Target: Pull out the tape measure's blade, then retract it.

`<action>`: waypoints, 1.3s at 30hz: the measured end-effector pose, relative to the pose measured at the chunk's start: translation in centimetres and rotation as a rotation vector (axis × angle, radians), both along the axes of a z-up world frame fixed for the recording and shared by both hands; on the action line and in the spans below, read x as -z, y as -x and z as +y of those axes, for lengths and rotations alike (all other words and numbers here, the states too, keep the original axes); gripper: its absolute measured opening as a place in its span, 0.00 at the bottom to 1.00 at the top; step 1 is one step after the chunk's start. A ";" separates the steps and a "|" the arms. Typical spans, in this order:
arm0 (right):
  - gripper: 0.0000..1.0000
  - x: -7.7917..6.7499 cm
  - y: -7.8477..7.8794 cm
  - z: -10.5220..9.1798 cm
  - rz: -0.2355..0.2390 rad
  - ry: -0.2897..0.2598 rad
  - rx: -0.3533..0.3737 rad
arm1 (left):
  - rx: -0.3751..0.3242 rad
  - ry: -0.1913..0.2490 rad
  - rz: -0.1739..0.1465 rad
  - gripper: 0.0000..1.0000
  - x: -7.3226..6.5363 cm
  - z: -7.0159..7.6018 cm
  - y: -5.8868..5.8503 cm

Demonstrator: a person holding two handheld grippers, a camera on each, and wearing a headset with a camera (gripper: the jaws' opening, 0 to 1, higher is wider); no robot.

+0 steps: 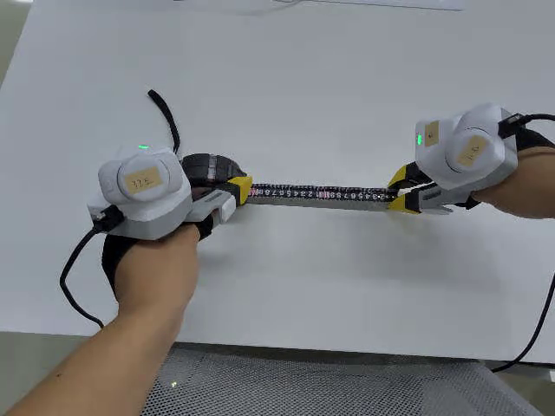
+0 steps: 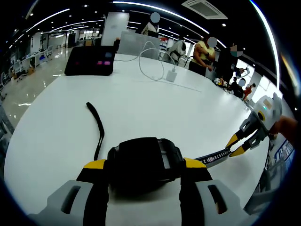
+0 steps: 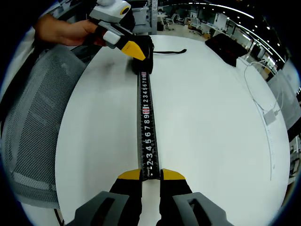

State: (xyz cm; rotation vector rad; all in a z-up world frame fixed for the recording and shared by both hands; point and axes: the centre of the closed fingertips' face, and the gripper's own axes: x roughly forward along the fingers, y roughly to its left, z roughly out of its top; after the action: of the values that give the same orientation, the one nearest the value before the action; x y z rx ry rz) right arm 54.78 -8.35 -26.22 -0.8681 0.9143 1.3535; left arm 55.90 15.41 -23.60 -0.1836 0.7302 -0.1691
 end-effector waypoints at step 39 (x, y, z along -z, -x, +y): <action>0.09 -0.5 0.1 3.5 0.023 -0.053 0.003 | -0.003 0.014 0.000 0.56 0.0 0.0 0.1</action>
State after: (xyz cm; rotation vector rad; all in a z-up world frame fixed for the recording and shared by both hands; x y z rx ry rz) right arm 54.65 -4.81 -25.71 -0.8123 0.8932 1.3815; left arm 55.80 15.38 -23.57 -0.1975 0.7291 -0.1716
